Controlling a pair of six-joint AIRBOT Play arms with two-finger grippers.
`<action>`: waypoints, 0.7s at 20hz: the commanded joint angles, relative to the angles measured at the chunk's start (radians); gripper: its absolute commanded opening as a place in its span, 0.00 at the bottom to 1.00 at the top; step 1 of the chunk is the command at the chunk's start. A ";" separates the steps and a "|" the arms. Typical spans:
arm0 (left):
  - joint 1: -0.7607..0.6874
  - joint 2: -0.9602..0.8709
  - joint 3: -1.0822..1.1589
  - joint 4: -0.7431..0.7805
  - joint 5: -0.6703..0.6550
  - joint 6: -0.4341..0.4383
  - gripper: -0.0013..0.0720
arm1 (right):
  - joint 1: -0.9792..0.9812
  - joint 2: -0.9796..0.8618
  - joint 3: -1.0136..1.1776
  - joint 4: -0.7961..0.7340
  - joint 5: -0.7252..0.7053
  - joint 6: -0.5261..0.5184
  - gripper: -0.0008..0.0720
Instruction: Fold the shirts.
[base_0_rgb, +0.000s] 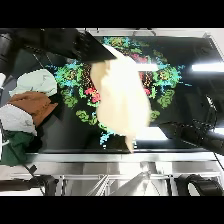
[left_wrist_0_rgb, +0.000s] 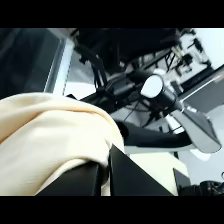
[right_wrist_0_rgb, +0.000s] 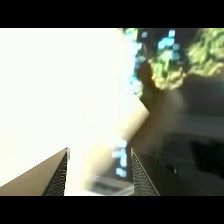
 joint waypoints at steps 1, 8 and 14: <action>-0.100 0.013 -0.089 0.224 0.051 -0.051 0.04 | 0.000 0.001 0.000 -0.004 0.060 0.000 0.61; 0.071 0.014 -0.318 0.375 0.035 -0.063 1.00 | -0.001 0.000 0.000 -0.114 0.143 0.029 0.89; 0.256 0.013 -0.599 0.383 0.058 -0.058 1.00 | -0.110 -0.112 0.000 -0.296 0.150 0.188 0.89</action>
